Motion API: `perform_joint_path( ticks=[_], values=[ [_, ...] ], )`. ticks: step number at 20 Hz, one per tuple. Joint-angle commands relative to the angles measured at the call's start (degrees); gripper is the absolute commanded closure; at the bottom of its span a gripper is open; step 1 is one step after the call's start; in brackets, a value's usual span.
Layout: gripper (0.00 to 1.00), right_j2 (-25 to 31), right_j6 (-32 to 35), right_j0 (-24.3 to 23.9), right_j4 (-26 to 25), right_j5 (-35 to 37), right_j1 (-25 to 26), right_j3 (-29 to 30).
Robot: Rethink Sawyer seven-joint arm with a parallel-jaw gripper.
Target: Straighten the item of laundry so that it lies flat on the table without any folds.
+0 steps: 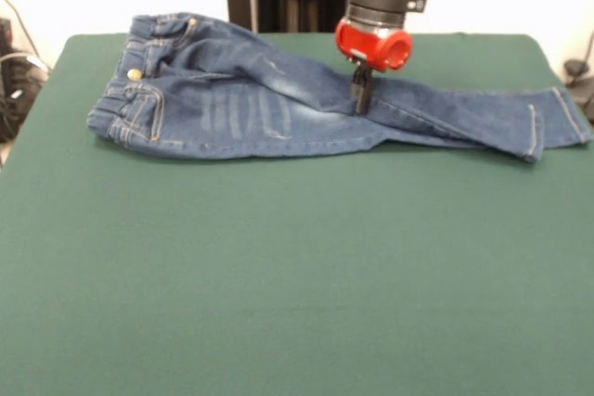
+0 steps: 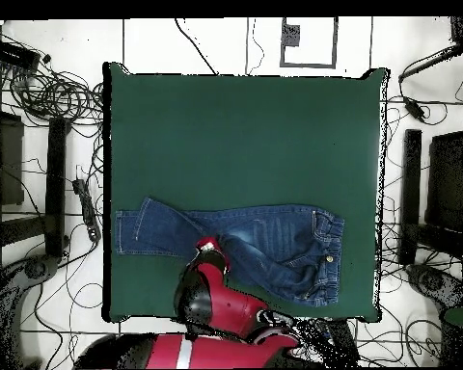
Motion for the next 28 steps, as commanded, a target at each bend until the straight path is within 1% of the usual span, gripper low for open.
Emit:
perform_joint_path(
  ticks=[1, 3, 6, 9, 10, 12, 15, 16, 18, 19, 21, 23, 28],
  values=[
    [1.00, 7.17, 15.10, -0.45, -7.69, -8.70, 12.68, 1.15],
    [1.00, 7.15, 14.30, -1.22, -10.54, -11.04, 14.08, 0.56],
    [1.00, 7.15, 13.70, -1.38, -11.72, -13.18, 15.14, 0.82],
    [1.00, 7.08, 13.70, -0.89, -12.23, -16.78, 15.73, 1.45],
    [1.00, 6.92, 13.76, -0.19, -11.37, -17.83, 15.71, 1.92],
    [1.00, 5.58, 14.29, 3.32, -7.20, -23.26, 15.85, 3.11],
    [1.00, 6.24, 17.46, 3.93, -7.02, -31.49, 18.49, 2.80],
    [1.00, 6.33, 18.25, 3.91, -7.71, -34.61, 19.75, 2.18],
    [1.00, 6.79, 18.38, 3.44, -8.42, -36.20, 20.93, 1.65],
    [1.00, 7.64, 19.17, 2.35, -9.69, -36.40, 21.57, 1.50],
    [1.00, 7.79, 18.12, 2.20, -9.92, -37.63, 22.21, 1.41],
    [1.00, 8.43, 17.79, 1.14, -10.13, -37.33, 22.61, 1.62],
    [1.00, 9.31, 15.02, -2.37, -10.22, -31.46, 22.22, 2.12]
  ],
)
